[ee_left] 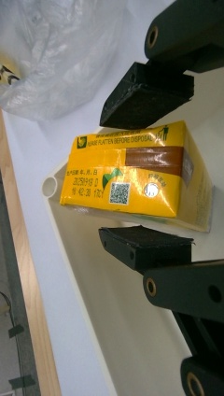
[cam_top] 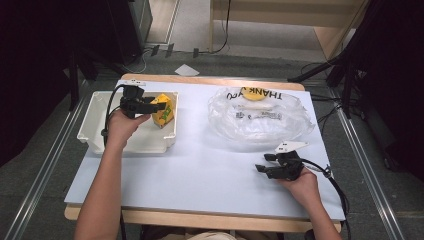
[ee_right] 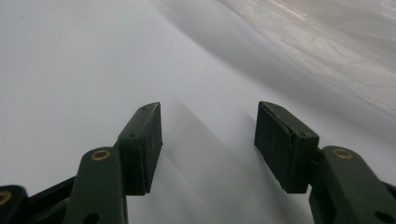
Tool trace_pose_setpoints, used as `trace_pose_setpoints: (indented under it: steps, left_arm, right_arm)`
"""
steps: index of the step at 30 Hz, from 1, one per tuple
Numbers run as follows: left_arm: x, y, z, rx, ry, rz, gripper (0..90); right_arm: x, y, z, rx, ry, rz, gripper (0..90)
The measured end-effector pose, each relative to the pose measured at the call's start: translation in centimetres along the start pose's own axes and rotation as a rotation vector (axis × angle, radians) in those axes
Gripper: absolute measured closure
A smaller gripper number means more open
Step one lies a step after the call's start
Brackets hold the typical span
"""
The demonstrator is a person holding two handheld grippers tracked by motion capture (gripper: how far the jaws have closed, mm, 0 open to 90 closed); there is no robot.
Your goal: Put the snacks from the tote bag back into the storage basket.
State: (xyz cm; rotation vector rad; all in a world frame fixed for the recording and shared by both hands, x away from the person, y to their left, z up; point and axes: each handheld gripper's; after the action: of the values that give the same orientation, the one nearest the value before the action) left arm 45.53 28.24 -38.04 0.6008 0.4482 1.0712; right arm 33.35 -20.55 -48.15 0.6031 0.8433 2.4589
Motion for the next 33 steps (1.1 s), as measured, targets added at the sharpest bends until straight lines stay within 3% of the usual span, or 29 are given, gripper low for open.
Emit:
trace_pose_setpoints:
  steps: [18,27,30,33]
  left_arm:
    - [0.7,3.4,-0.7,-0.004,0.010,0.033,40.2]
    - [0.9,4.0,-1.8,0.013,0.013,0.043,41.5]
    - [0.8,3.9,-2.2,0.033,-0.003,0.046,45.7]
    - [0.7,3.9,-2.6,0.023,-0.009,0.043,48.9]
  right_arm:
    - [-0.2,0.1,0.0,0.002,0.002,0.008,43.0]
    - [-0.2,0.0,0.0,0.001,0.009,0.009,42.6]
    - [-0.2,0.1,0.0,0.005,0.006,0.010,42.7]
    - [-0.2,0.1,0.0,0.006,0.004,0.012,43.0]
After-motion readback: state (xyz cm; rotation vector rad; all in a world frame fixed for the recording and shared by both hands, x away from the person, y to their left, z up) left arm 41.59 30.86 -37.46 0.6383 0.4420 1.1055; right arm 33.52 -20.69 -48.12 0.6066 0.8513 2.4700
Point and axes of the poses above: each handheld gripper's, and its own axes: y roughly backward along the jaws, z roughly out of its top, x roughly to its left, and after that the axes turned 9 degrees about z, right-handed
